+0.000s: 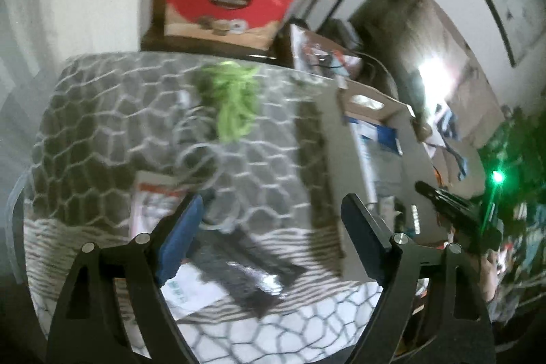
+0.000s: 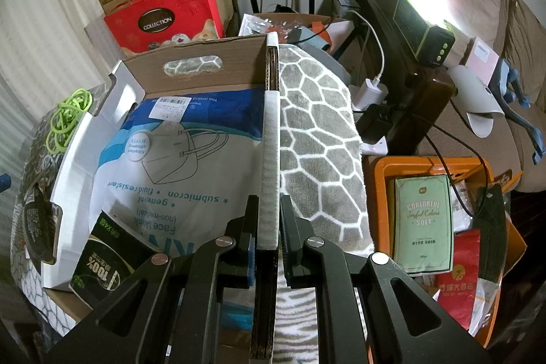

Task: Organize objects
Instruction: 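Open the left gripper to drop the packet and return to the table, then grasp the second black foil packet with the left gripper and lift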

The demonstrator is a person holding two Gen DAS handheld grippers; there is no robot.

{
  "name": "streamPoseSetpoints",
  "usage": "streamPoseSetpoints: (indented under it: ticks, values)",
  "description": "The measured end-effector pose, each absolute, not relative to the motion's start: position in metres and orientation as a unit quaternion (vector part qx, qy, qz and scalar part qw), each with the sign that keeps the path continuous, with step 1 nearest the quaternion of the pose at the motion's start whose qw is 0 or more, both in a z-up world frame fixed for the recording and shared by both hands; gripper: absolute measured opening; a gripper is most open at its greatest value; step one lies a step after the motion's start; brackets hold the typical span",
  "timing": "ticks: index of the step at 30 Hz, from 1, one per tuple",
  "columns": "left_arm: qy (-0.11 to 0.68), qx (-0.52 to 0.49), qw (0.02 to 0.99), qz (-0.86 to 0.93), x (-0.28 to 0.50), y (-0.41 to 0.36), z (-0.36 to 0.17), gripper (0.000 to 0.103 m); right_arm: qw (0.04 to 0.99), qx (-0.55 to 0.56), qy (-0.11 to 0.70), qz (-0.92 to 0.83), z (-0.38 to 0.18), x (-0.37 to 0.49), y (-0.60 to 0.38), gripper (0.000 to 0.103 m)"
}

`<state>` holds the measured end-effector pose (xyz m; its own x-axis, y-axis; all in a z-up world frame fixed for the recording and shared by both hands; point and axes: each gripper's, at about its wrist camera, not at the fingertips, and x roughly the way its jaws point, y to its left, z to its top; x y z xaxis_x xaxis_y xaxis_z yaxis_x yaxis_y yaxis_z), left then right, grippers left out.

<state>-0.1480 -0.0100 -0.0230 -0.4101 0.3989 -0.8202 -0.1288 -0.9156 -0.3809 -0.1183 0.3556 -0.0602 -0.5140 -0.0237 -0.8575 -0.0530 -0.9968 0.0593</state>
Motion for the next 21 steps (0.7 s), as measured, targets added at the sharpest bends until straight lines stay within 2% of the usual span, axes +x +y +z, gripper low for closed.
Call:
streamPoseSetpoints:
  ticks: [8,21]
  values:
    - [-0.147,-0.543,0.137,0.815,-0.141,-0.045,-0.044,0.086,0.008,-0.493,0.039,0.869,-0.060,-0.118,0.356,0.010]
    - [-0.193,-0.591,0.149,0.769,-0.129,-0.027,-0.086,0.086,0.013,-0.498,0.035,0.866,-0.061,-0.120,0.358,0.010]
